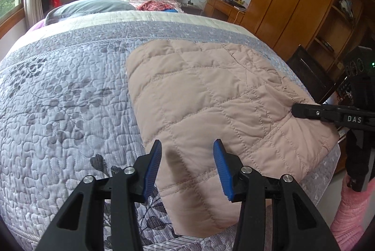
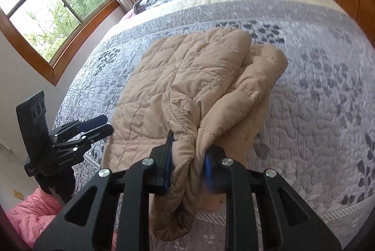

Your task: Fold large clothes

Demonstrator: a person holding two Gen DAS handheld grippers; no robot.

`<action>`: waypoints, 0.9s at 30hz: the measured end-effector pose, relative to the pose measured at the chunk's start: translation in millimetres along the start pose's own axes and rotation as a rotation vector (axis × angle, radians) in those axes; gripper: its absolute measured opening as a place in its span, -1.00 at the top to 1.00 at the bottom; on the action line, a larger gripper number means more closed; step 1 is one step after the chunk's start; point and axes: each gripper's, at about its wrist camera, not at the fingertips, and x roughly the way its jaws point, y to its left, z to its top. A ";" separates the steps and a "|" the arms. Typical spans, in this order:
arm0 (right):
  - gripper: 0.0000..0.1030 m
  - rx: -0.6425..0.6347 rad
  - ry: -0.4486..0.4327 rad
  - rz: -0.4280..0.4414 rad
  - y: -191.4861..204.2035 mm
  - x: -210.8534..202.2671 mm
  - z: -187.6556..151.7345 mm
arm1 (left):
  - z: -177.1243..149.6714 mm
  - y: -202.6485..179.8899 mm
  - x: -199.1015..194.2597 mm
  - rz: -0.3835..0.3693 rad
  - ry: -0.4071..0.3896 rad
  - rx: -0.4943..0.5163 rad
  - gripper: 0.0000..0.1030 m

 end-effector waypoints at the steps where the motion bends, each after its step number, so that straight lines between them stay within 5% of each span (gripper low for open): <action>1: 0.60 0.006 0.003 0.006 -3.5 2.4 -2.2 | -0.5 -1.2 1.8 0.001 0.004 0.004 0.10; 23: 0.45 0.114 0.038 0.048 -51.0 62.5 -52.4 | -24.2 -3.8 41.3 0.030 0.025 0.035 -0.20; 25: 0.31 0.095 0.033 0.038 -47.6 56.0 -50.8 | -22.4 -2.4 39.0 0.021 0.029 0.031 -0.20; 27: -0.08 0.091 0.025 0.001 -44.8 45.0 -49.6 | -19.6 2.2 31.3 -0.006 0.037 0.017 -0.20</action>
